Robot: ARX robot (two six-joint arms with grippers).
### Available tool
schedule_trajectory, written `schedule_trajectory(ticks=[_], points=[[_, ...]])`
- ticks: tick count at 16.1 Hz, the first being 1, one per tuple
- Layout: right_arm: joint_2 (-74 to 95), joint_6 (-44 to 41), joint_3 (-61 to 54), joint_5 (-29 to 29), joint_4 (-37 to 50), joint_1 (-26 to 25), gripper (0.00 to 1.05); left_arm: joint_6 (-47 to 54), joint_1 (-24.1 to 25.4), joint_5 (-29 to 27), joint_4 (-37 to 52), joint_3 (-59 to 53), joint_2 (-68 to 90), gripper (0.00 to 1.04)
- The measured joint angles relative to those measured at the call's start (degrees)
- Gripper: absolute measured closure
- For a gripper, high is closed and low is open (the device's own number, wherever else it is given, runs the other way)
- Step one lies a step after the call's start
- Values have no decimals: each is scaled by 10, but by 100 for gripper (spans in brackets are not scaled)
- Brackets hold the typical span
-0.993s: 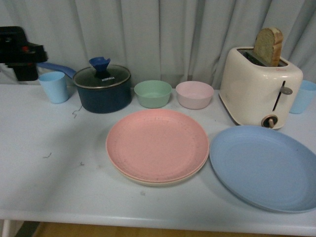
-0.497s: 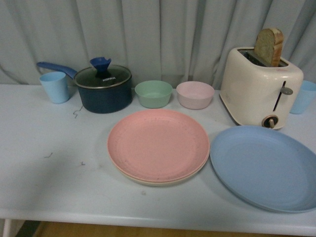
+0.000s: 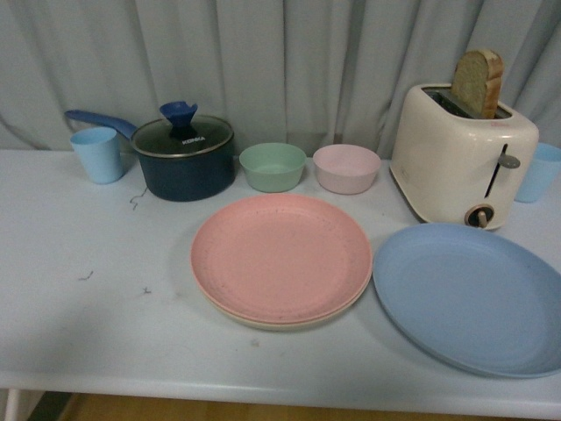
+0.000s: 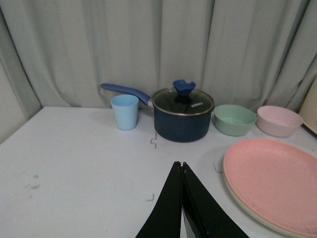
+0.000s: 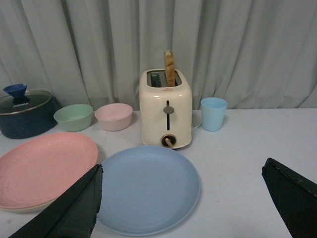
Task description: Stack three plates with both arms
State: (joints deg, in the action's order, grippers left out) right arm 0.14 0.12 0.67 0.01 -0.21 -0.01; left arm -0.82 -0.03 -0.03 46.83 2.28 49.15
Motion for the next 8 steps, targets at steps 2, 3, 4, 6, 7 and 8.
schedule_trajectory(ticks=[2,3,4,6,7,8], points=[[0,0,0,0,0,0,6,0,0,0,-57,-14,-59,103],[0,0,0,0,0,0,6,0,0,0,-87,-16,-95,103],[0,0,0,0,0,0,6,0,0,0,-119,-16,-132,103],[0,0,0,0,0,0,6,0,0,0,-174,-16,-192,103],[0,0,0,0,0,0,6,0,0,0,-199,-16,-219,103],[0,0,0,0,0,0,6,0,0,0,-223,-16,-245,103]])
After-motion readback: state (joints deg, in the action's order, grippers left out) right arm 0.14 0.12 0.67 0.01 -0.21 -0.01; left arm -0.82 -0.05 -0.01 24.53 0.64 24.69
